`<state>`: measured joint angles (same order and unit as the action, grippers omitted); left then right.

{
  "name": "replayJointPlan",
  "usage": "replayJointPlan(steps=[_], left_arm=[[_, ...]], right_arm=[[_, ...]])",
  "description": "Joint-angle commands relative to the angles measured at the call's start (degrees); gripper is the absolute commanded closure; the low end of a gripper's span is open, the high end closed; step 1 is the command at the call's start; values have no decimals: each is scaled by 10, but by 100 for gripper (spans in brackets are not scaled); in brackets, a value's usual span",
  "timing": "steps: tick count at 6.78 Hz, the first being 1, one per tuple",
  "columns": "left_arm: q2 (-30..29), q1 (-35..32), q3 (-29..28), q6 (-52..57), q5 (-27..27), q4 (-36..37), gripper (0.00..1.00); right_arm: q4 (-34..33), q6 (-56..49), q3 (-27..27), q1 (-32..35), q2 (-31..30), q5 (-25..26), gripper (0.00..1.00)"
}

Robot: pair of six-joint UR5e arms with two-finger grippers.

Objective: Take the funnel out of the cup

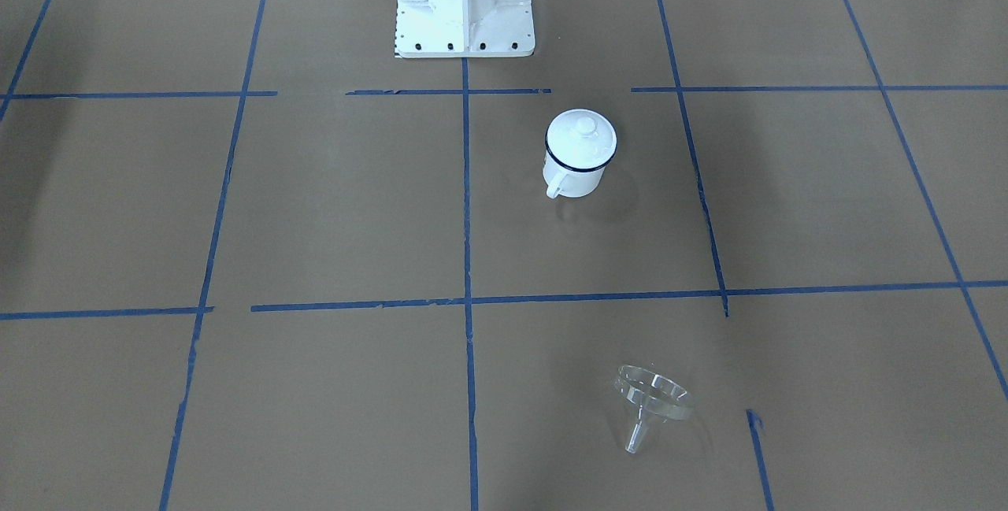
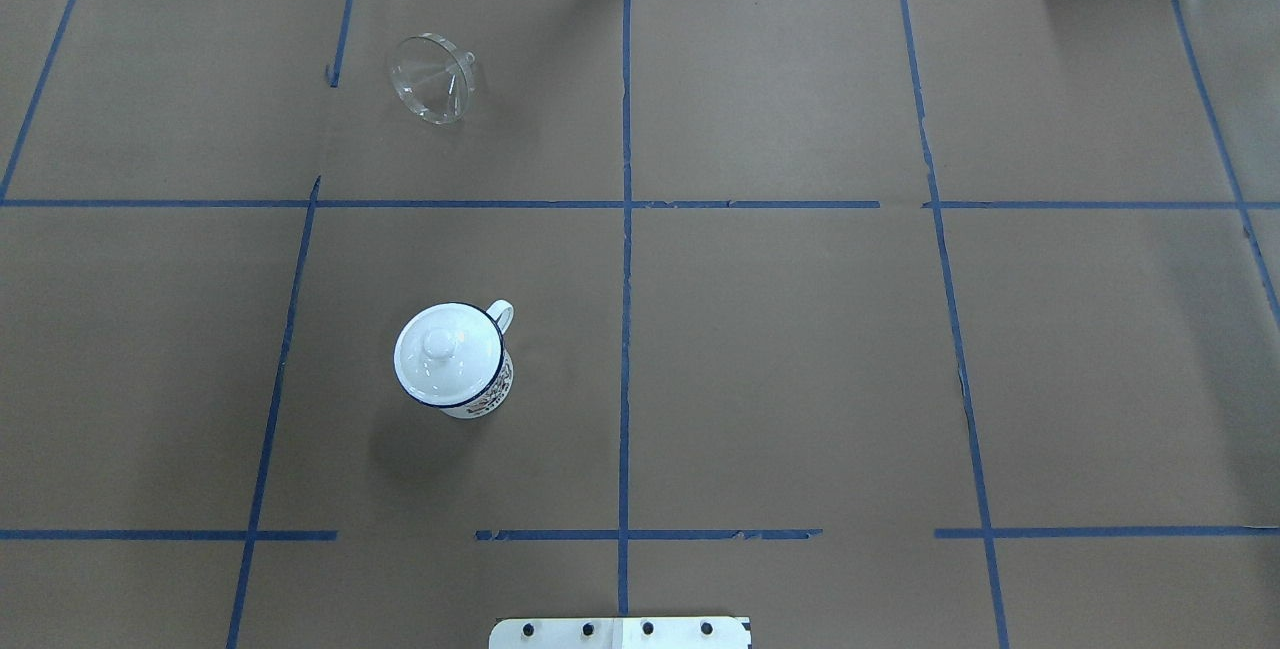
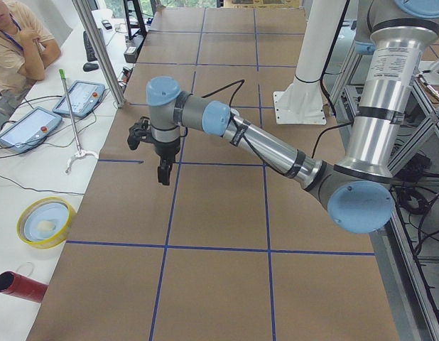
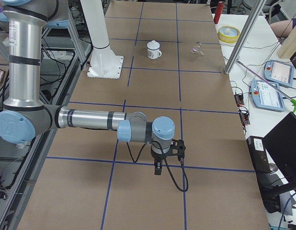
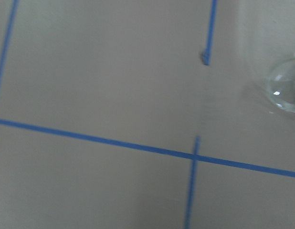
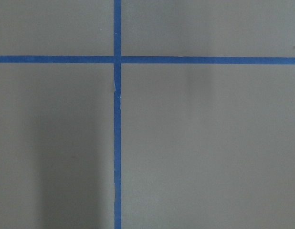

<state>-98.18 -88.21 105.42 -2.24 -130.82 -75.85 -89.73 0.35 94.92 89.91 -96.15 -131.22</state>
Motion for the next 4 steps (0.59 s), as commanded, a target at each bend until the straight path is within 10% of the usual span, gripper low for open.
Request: replayJointPlan(steps=[1,4], left_arm=[[36,-53,-61,134,-7,1,0],[45,-51,-66,23,-60,-5,0]], right_arm=[[0,0,0,0,0,0,0],[0,0,0,0,0,0,0]])
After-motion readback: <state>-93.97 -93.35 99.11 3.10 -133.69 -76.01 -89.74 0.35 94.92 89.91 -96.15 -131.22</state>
